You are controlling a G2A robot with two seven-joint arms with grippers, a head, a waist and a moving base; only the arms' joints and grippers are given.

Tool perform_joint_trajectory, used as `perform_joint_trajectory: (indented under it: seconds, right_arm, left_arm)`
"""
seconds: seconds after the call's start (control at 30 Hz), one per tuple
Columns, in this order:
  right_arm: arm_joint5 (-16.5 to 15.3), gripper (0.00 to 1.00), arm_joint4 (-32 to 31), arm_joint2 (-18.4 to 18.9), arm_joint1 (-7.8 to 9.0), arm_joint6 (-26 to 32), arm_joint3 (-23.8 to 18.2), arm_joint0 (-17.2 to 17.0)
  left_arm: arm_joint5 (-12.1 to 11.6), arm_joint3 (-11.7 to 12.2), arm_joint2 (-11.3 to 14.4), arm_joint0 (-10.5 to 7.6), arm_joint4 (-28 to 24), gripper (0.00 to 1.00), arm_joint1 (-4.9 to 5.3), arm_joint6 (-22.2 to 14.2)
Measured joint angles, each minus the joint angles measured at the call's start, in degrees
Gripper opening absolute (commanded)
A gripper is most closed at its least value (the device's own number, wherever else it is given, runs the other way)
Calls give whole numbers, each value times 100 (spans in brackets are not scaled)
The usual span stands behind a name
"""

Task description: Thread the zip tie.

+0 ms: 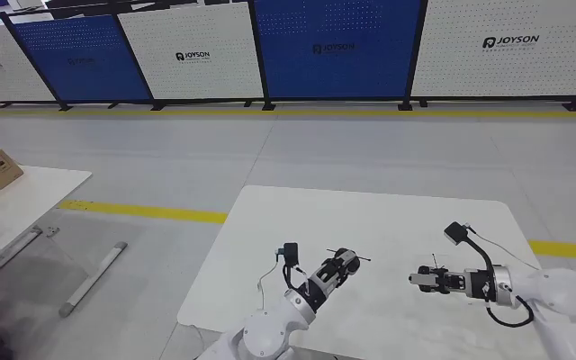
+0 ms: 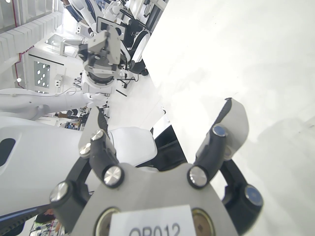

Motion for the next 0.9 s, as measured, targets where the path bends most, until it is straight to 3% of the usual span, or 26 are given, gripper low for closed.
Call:
perform_joint_trajectory:
  seconds: [0.13,0.5,0.73,0.9]
  right_arm:
    - [0,100,0,0,0,0,0,0]
    - [88,100,-170,-36,14,31,-141,44]
    - [851,100,-1007,-397,145,225,-299,723]
    - [1475,100,-1561,-1299,302,225,-74,1472]
  left_arm:
    - [-62,292,69,-100,-10,0,-35,11]
    - [-99,304,69,-98,-24,0,-37,13]
    - [-99,304,69,-98,-24,0,-37,13]
    - [-99,304,69,-98,-24,0,-37,13]
